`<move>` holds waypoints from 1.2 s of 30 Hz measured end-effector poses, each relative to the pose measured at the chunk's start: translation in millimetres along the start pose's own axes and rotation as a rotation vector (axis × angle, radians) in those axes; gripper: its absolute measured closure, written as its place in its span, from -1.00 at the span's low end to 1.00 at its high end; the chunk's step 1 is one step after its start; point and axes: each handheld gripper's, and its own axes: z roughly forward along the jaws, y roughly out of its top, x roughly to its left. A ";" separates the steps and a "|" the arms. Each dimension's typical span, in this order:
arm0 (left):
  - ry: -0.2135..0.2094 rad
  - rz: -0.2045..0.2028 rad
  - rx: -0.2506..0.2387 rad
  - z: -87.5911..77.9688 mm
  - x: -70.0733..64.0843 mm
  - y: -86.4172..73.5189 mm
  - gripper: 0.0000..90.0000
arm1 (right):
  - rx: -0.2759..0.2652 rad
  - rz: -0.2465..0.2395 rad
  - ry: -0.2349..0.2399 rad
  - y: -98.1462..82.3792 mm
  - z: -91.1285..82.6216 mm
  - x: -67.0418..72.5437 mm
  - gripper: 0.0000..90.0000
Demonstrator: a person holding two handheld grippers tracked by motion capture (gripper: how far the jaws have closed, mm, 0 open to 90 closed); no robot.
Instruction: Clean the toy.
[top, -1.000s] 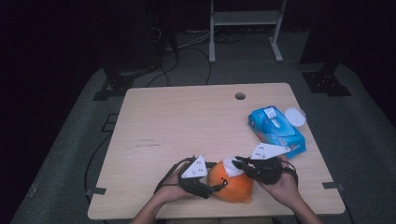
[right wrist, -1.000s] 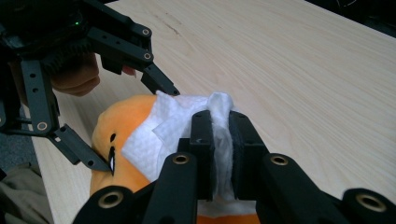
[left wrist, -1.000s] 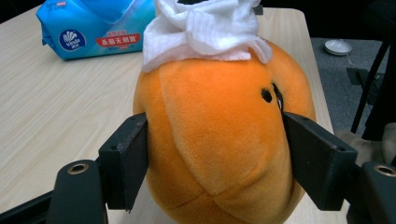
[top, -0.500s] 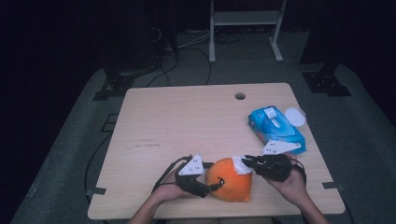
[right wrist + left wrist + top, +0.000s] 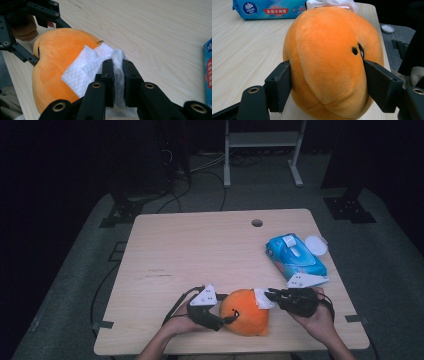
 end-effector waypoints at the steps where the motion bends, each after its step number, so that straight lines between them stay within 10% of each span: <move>1: 0.001 0.000 0.001 0.2 0.0 0.1 -0.40 | -0.001 -0.001 0.000 1.4 0.2 1.6 0.78; 7: -0.001 0.004 0.012 -1.3 -0.1 -1.8 -0.41 | -0.002 -0.063 0.005 8.3 4.2 17.9 0.78; 15: -0.001 -0.007 0.010 -1.2 0.7 -1.7 -0.41 | 0.026 0.030 -0.011 -4.1 2.1 -11.4 0.78; 25: -0.004 -0.004 0.020 -1.2 0.7 -1.6 -0.43 | 0.005 -0.030 0.014 8.3 6.4 9.8 0.78; 36: -0.007 -0.014 0.016 -0.5 0.4 -0.9 -0.43 | 0.009 0.029 0.016 2.3 3.5 -5.0 0.78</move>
